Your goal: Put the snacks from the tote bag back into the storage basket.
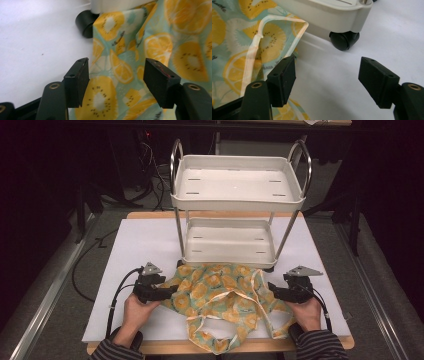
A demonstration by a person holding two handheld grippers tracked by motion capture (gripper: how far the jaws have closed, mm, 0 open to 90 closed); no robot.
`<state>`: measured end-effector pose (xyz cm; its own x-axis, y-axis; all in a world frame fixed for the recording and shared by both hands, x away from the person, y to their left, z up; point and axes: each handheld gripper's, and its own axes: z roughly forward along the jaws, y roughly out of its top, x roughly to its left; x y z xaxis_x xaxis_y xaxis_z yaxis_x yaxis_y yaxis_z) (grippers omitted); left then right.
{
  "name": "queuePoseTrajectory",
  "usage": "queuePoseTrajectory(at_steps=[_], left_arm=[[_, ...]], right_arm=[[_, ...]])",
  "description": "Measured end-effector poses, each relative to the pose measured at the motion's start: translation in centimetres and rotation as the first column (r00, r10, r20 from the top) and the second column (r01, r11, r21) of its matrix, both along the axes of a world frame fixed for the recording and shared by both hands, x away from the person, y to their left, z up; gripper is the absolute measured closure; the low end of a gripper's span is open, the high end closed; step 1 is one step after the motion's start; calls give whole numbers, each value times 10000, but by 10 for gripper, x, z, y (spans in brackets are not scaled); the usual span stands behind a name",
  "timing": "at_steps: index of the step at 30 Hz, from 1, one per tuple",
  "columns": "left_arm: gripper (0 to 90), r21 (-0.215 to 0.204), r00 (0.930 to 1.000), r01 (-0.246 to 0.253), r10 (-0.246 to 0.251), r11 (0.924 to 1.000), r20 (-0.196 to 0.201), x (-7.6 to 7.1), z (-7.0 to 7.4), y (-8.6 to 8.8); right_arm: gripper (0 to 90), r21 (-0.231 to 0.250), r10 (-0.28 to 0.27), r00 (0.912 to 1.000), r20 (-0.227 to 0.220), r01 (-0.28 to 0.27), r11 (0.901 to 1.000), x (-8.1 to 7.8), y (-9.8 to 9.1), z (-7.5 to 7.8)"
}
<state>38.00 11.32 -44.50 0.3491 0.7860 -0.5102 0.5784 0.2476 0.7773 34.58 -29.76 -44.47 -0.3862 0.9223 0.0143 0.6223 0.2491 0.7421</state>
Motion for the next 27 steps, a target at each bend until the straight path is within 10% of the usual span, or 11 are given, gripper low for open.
queuePoseTrajectory(at_steps=[27], left_arm=[[377,294,9983,557,-551,9980,-185,-8,-5,-14]], right_arm=[[441,1059,1419,9861,869,-1508,9829,-25,17,16]])
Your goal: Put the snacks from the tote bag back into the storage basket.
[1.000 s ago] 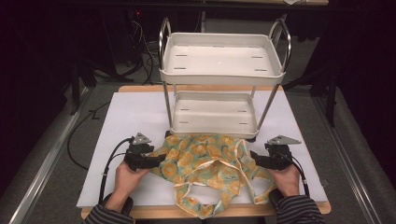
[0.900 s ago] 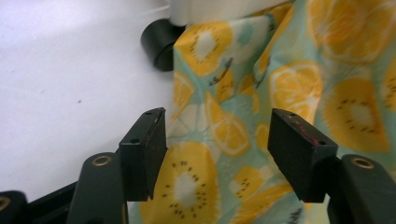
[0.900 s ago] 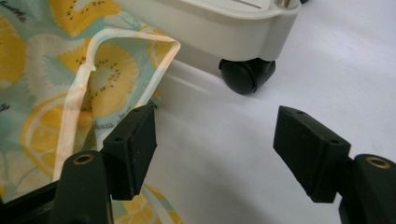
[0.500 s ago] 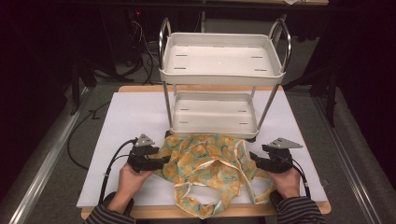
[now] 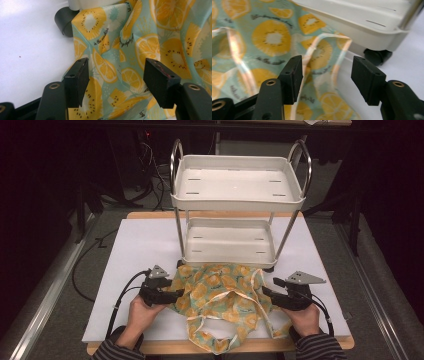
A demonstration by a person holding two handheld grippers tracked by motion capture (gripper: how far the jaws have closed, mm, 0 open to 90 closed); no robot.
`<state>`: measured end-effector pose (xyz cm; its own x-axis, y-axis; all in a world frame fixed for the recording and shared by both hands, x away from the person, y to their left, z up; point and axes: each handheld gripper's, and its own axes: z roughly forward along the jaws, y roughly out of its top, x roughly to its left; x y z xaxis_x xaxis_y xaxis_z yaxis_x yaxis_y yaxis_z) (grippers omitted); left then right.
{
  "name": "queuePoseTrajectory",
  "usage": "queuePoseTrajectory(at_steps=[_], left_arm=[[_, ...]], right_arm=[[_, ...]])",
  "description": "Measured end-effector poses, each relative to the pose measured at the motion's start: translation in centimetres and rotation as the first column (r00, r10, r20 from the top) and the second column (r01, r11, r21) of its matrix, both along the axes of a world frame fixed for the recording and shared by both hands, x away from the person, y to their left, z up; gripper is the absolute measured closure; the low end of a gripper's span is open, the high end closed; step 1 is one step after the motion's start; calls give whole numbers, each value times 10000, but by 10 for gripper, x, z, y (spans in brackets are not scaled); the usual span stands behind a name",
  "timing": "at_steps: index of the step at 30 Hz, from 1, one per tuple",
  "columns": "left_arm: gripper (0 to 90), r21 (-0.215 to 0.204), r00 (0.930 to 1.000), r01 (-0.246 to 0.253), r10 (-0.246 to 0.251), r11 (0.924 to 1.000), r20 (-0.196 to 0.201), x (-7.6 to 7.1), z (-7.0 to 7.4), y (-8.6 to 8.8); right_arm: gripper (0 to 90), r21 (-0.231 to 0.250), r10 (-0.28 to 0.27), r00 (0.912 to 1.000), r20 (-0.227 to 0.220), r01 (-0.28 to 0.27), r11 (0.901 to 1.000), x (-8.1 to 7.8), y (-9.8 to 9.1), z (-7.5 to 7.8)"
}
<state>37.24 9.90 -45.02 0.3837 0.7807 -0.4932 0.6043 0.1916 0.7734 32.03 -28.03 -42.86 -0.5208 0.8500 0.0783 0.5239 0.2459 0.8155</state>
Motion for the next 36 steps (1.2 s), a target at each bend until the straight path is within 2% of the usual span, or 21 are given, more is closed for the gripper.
queuePoseTrajectory(at_steps=[4,10,20,22,27,30,33,36], left_arm=[[377,120,10000,32,-31,9999,-54,0,-1,-1],[376,206,9999,60,-57,9998,-152,1,-3,-2],[375,304,9999,70,-66,9995,-147,0,-4,-3],[374,335,9998,101,-95,9994,-178,0,-4,-3],[374,340,9998,117,-112,9994,-165,0,-4,-4],[374,390,9997,174,-167,9991,-178,-1,-4,-4],[373,431,9997,196,-188,9989,-174,-1,-5,-5],[373,452,9996,225,-216,9987,-200,-1,-5,-5]], right_arm=[[457,-108,486,9985,239,-483,9988,-7,10,5],[458,-239,959,9948,339,-951,9952,-10,19,9],[453,-519,1854,9811,547,-1826,9818,-19,36,15],[452,-695,2084,9770,444,-2051,9763,-19,41,13],[461,-813,2256,9740,201,-2233,9714,-16,44,7],[505,-852,2288,9735,3,-2279,9699,-15,47,4],[607,-835,2503,9676,-336,-2523,9640,-11,49,0],[653,-803,2660,9625,-533,-2697,9596,-10,49,0]])
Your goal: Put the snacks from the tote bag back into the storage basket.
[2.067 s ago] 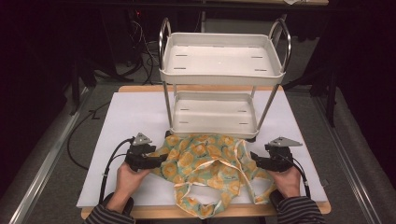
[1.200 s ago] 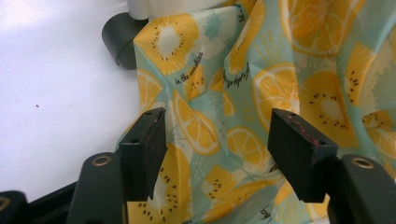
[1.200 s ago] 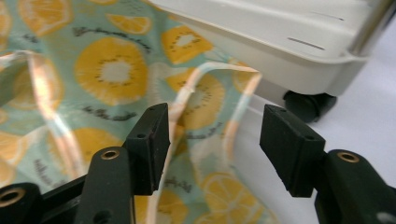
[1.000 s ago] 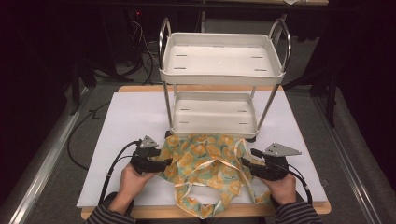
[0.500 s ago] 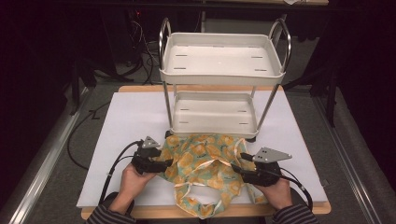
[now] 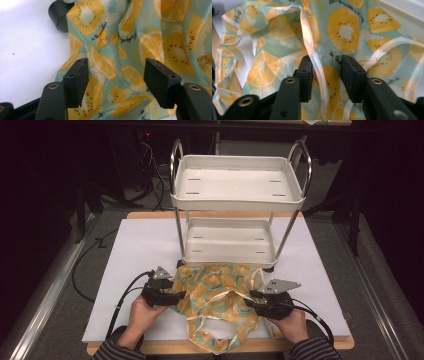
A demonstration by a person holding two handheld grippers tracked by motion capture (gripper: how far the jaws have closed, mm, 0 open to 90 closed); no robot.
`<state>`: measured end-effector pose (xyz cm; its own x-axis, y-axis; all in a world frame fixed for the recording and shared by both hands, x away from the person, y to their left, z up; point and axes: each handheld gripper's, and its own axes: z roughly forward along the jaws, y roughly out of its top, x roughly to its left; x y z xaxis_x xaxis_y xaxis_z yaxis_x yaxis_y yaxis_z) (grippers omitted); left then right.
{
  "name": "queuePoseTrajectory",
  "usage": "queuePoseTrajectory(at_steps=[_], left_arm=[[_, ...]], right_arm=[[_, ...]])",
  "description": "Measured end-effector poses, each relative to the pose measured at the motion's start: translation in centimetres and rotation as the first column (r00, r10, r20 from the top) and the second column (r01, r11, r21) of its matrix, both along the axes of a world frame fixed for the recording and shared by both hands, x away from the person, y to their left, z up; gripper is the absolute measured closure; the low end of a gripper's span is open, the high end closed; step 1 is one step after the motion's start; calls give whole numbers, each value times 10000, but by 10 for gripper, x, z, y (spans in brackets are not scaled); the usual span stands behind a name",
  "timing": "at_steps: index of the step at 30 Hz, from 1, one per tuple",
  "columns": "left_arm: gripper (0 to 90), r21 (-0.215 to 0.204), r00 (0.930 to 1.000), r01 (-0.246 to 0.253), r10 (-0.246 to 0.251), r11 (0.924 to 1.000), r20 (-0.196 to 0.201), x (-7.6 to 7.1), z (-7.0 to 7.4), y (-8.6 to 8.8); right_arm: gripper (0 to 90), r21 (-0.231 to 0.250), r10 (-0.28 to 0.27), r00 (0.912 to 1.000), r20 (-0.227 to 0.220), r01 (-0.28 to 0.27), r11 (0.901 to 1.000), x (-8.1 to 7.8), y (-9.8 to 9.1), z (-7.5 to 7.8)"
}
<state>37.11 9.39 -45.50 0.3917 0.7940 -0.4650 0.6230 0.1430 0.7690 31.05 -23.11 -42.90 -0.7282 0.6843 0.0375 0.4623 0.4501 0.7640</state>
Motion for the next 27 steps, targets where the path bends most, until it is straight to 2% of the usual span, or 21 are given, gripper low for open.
queuePoseTrajectory(at_steps=[4,6,7,10,15,19,21,24,26,27], left_arm=[[373,-1,10000,36,-36,10000,33,-1,0,0],[371,50,9999,103,-103,9999,45,-1,-1,-1],[371,56,9999,146,-146,9999,43,-2,-1,-1],[377,-86,9996,274,-274,9996,15,-3,1,-1],[381,-227,9996,262,-260,9994,89,-5,4,0],[374,-495,9993,290,-277,9984,261,-12,10,-1],[344,-600,9988,364,-344,9975,335,-17,13,-3],[304,-923,9987,372,-339,9950,372,-23,18,-5],[271,-1078,9976,321,-251,9937,651,-30,23,-5],[265,-1078,9976,321,-251,9937,651,-30,23,-5]], right_arm=[[756,93,378,9990,-222,-376,9992,1,0,2],[775,141,424,9989,-196,-421,9990,0,0,2],[820,178,523,9986,-124,-520,9985,0,0,4],[870,343,651,9979,-1,-651,9973,0,0,7],[889,433,610,9980,146,-616,9972,1,0,12],[891,501,571,9980,277,-584,9970,3,-1,17],[892,616,515,9982,315,-533,9967,5,-2,19],[892,530,495,9982,331,-512,9973,7,-3,20],[893,489,504,9980,386,-523,9974,9,-2,21],[893,489,504,9980,386,-523,9974,9,-2,21]])
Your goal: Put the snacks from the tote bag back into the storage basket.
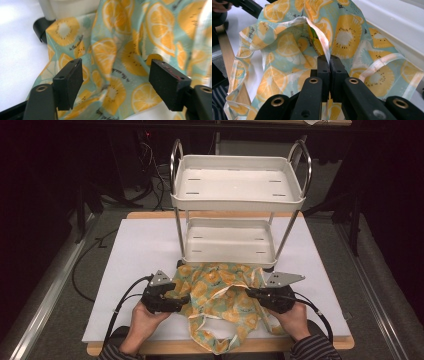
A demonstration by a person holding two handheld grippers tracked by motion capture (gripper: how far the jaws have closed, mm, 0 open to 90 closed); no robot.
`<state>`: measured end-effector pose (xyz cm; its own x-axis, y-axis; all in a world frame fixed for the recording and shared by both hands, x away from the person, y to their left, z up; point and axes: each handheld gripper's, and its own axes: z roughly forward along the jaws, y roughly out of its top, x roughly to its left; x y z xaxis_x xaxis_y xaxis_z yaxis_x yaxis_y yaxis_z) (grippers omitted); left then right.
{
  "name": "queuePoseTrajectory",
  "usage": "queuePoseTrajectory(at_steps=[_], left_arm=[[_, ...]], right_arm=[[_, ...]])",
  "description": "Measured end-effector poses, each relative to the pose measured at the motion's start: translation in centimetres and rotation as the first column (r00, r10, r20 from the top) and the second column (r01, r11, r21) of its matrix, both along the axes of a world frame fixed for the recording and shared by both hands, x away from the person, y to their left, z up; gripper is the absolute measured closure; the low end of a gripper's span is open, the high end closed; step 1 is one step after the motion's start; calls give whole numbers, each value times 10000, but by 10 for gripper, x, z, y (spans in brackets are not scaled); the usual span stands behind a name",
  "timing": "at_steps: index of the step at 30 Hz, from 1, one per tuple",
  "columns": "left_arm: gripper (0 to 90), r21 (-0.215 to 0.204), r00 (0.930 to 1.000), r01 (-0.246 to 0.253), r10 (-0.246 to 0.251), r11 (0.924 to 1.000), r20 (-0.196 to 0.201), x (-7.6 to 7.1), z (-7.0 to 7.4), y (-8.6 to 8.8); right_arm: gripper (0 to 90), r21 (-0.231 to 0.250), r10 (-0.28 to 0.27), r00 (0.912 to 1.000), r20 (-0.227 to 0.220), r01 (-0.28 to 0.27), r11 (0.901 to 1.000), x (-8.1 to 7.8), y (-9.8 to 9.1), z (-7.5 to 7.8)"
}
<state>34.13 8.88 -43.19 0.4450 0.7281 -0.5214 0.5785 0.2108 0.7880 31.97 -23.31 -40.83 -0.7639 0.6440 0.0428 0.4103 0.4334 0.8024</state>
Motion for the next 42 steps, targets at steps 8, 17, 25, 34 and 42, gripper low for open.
queuePoseTrajectory(at_steps=[8,17,25,34,42], left_arm=[[252,-144,9983,121,-112,9998,564,-13,13,-3],[223,91,9949,657,-662,9978,758,-24,18,-16],[248,584,9895,1132,-1179,9919,842,-28,12,-35],[672,198,9823,1729,-1739,9847,696,-16,5,-39],[884,308,9773,1925,-1944,9808,844,-17,7,-36]], right_arm=[[892,0,-67,10000,27,67,10000,4,2,2],[892,-129,50,10000,56,-49,9999,11,7,1],[892,-271,158,9998,-71,-160,9995,12,11,-2],[891,-83,229,9997,-74,-229,9997,12,11,0],[891,0,232,9997,-28,-232,9997,12,12,2]])
